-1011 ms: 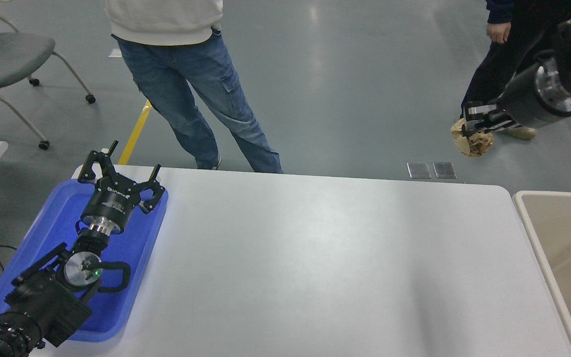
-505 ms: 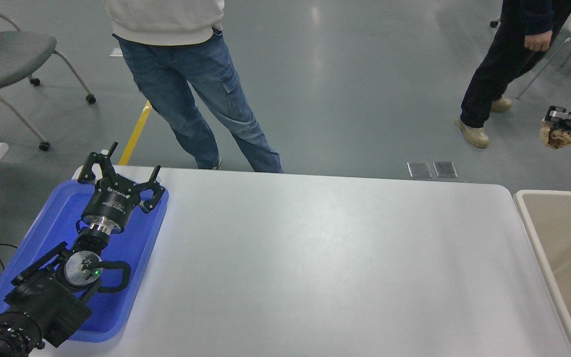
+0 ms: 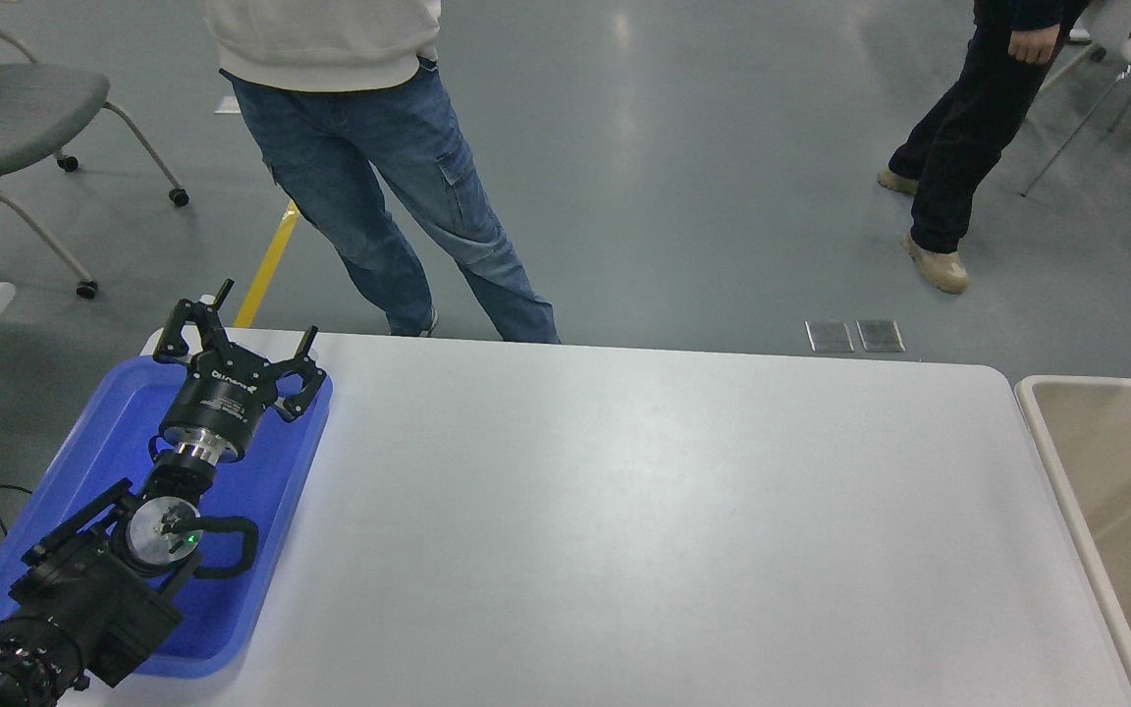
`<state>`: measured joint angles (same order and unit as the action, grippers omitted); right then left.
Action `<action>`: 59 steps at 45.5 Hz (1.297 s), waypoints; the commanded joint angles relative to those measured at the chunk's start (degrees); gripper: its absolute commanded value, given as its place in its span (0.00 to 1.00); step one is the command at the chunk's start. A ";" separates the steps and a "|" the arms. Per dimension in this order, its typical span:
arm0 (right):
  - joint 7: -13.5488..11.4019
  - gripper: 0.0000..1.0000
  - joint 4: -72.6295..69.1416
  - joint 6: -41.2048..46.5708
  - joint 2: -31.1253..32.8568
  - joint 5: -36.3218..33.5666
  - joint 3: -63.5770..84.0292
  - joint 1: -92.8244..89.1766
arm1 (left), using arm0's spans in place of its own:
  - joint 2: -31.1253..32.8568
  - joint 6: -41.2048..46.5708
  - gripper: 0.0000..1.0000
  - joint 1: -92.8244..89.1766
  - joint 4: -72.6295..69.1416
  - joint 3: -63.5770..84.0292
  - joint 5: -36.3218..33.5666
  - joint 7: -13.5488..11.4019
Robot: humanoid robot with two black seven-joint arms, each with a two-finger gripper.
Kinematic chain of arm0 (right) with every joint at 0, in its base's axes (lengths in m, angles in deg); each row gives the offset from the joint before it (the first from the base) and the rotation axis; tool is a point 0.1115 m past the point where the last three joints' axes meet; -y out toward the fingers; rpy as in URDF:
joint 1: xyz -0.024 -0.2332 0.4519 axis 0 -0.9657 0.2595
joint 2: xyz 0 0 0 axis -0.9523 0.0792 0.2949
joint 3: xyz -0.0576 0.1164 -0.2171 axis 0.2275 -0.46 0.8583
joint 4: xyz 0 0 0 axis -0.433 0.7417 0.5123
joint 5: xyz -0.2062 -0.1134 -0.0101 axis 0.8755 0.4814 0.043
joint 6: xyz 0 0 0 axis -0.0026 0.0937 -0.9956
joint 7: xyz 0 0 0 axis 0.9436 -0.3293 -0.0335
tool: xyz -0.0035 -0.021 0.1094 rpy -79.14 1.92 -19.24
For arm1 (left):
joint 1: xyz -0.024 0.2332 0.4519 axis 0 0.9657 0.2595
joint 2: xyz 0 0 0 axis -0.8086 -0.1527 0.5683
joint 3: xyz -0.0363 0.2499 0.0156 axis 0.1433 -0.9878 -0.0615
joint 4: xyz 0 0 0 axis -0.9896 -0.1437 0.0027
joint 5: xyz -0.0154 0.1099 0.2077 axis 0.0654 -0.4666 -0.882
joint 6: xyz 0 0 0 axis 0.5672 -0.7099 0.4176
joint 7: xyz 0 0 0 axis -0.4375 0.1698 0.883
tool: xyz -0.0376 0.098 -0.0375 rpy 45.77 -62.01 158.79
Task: Pick up paper ball place in dustbin
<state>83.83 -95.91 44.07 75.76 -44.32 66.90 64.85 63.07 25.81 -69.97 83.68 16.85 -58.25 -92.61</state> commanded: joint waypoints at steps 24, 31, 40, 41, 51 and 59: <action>0.60 0.24 4.47 -6.61 -5.80 -7.14 -3.42 -14.73 | 0.00 0.00 1.00 0.00 0.00 0.02 0.01 -0.01; 0.60 1.00 4.47 -6.96 -5.89 -7.14 -3.42 -14.20 | 0.00 0.00 1.00 0.00 0.00 -0.07 -0.08 -0.01; 0.60 1.00 4.38 -7.05 -6.77 -7.14 -3.51 -14.29 | 0.00 0.00 1.00 0.00 0.00 0.02 -0.08 -0.01; 0.51 1.00 4.38 -7.05 -6.86 -7.14 -3.51 -14.37 | 0.00 0.00 1.00 0.00 0.00 0.02 0.01 -0.01; 0.43 1.00 3.76 -6.26 -6.51 -7.14 -4.82 -12.80 | 0.00 0.00 1.00 0.00 0.00 -0.07 0.01 -0.01; 0.69 1.00 2.27 -6.26 -6.24 -7.14 -12.19 -7.70 | 0.00 0.00 1.00 0.00 0.00 0.02 0.01 -0.01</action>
<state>84.31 -92.19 37.64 69.35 -51.44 61.43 52.55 63.07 25.81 -69.97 83.68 16.83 -58.26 -92.63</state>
